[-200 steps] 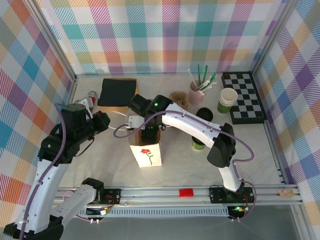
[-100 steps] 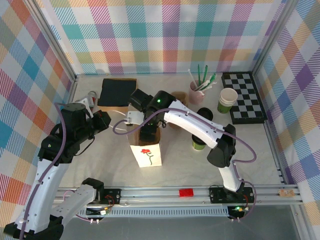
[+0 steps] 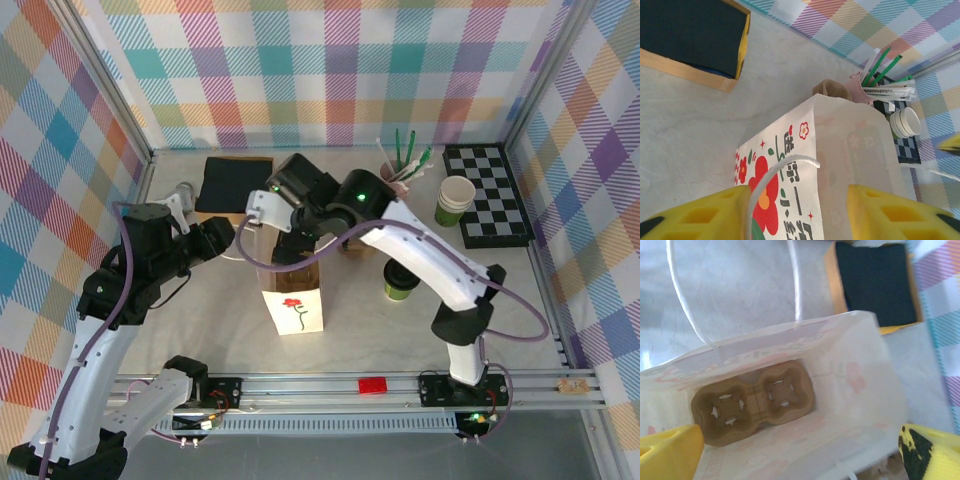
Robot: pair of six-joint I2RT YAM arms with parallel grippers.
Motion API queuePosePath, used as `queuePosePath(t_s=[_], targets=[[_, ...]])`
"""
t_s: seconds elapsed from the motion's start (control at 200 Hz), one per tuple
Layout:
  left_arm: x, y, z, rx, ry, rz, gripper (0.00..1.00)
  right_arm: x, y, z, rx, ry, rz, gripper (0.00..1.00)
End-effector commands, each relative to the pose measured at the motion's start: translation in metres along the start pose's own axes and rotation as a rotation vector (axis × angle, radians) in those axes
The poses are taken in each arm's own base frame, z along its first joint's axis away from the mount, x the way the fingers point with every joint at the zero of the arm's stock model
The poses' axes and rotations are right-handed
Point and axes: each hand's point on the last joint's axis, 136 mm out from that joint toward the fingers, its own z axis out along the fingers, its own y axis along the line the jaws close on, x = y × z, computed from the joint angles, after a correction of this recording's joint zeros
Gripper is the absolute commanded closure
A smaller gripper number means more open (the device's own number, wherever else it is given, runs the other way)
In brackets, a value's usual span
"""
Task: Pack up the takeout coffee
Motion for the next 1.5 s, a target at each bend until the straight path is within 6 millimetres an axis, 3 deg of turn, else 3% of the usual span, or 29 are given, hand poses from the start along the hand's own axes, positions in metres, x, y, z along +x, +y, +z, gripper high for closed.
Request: queuePosePath(t_s=[0.0,0.125,0.31,0.435,0.565,0.825,0.96,1.185,1.436,1.496], targets=[[-0.012,-0.005,-0.006,-0.019,-0.023,0.082,0.40,-0.008,-0.030,-0.038,0.152,-0.075,0.130,0.01],[-0.016,-0.004,0.003,-0.078,0.018,0.159,0.36,0.004,-0.058,-0.045,0.223,-0.065,0.277,0.00],[-0.039,-0.023,0.018,-0.142,0.060,0.298,0.27,0.039,-0.083,-0.029,0.114,-0.013,0.566,0.12],[-0.046,-0.033,0.048,-0.145,0.128,0.337,0.26,0.049,-0.084,-0.009,0.040,0.015,0.621,0.15],[-0.036,-0.026,0.081,-0.190,0.230,0.339,0.31,0.057,-0.080,0.013,-0.014,0.068,0.627,0.23],[-0.006,-0.017,0.108,-0.174,0.310,0.321,0.39,0.072,-0.068,0.050,-0.063,0.163,0.618,0.32],[0.005,-0.015,0.116,-0.172,0.329,0.315,0.46,0.078,-0.068,0.060,-0.055,0.183,0.625,0.42],[0.012,-0.014,0.121,-0.181,0.344,0.313,0.68,0.085,-0.064,0.075,-0.067,0.215,0.626,0.52],[0.008,-0.034,0.110,-0.144,0.297,0.334,0.91,0.077,-0.057,0.070,-0.088,0.192,0.634,0.87],[0.004,-0.039,0.103,-0.145,0.273,0.343,0.95,0.073,-0.057,0.066,-0.070,0.180,0.625,0.90]])
